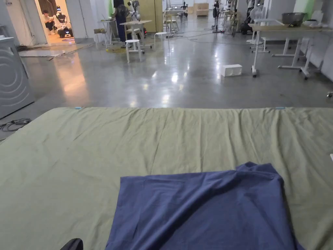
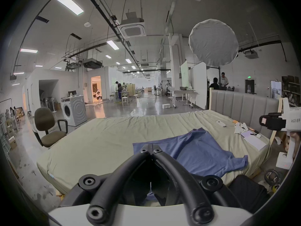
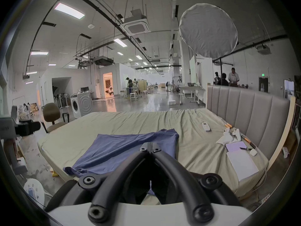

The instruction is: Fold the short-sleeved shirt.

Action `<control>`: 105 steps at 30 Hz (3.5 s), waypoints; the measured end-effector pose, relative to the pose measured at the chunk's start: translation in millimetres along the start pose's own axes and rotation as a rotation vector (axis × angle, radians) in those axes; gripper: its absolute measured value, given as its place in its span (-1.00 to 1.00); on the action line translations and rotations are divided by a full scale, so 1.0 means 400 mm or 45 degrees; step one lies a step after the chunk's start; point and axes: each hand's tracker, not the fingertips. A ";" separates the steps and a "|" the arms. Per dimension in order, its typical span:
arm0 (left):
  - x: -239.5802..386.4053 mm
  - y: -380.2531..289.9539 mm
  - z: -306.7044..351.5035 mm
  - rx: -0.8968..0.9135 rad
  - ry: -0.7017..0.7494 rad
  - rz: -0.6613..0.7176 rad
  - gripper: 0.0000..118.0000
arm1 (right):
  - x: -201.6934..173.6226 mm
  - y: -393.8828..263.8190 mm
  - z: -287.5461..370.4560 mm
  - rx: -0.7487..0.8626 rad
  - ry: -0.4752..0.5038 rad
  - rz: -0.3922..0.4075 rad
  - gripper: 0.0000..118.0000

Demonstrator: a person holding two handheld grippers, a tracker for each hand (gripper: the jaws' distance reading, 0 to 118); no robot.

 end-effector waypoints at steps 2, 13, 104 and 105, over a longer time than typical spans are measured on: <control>-0.029 -0.032 -0.020 -0.041 -0.032 0.067 -1.00 | 0.009 -0.017 -0.006 -0.055 0.015 -0.073 -1.00; -0.145 -0.299 -0.181 -0.332 -0.077 0.300 0.06 | 0.007 -0.062 -0.039 -0.193 -0.003 -0.089 -1.00; -0.134 -0.302 -0.490 -0.520 -0.285 -0.007 -0.87 | 0.290 -0.065 -0.515 -0.418 0.043 -0.099 -0.89; -0.135 -0.282 -0.538 -0.534 -0.273 0.015 -0.87 | 0.287 -0.053 -0.586 -0.489 0.059 -0.105 -0.89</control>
